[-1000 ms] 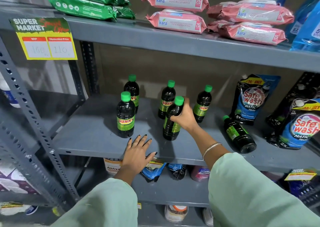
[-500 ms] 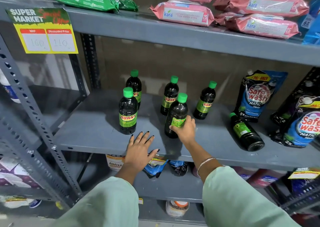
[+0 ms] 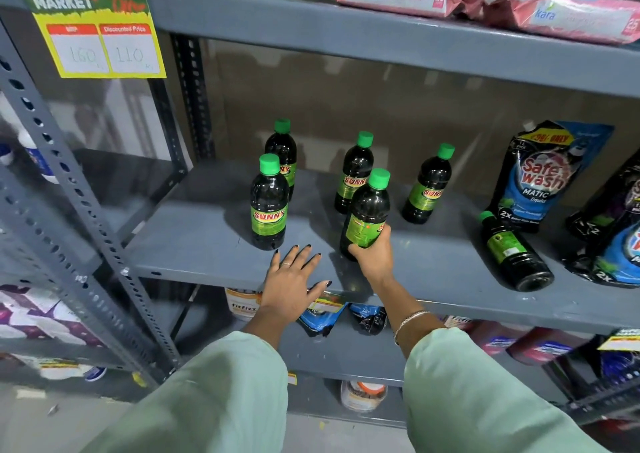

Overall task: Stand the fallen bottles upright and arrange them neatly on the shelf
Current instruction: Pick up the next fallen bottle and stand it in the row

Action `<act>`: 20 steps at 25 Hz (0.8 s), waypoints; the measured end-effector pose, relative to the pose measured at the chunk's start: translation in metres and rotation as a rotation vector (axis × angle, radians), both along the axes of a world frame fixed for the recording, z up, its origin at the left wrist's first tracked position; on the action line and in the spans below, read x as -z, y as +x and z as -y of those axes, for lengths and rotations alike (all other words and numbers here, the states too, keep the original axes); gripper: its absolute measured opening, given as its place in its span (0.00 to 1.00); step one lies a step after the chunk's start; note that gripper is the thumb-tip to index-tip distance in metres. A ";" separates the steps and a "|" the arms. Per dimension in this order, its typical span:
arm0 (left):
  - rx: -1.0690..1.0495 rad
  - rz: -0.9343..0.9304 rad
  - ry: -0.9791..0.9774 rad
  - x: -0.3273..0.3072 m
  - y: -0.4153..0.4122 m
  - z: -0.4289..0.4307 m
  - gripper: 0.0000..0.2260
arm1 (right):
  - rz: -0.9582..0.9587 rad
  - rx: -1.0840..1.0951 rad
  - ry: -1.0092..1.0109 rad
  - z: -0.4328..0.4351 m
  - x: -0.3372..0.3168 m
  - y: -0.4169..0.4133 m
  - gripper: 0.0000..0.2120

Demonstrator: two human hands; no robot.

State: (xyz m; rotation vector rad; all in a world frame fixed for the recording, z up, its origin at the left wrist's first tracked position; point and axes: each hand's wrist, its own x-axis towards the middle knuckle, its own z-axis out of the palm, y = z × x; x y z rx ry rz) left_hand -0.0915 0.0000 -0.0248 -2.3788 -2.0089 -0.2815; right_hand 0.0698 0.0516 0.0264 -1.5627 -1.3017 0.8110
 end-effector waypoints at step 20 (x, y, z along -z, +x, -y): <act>-0.015 -0.005 -0.006 0.005 -0.001 -0.002 0.27 | 0.019 0.034 0.074 0.004 0.002 -0.008 0.30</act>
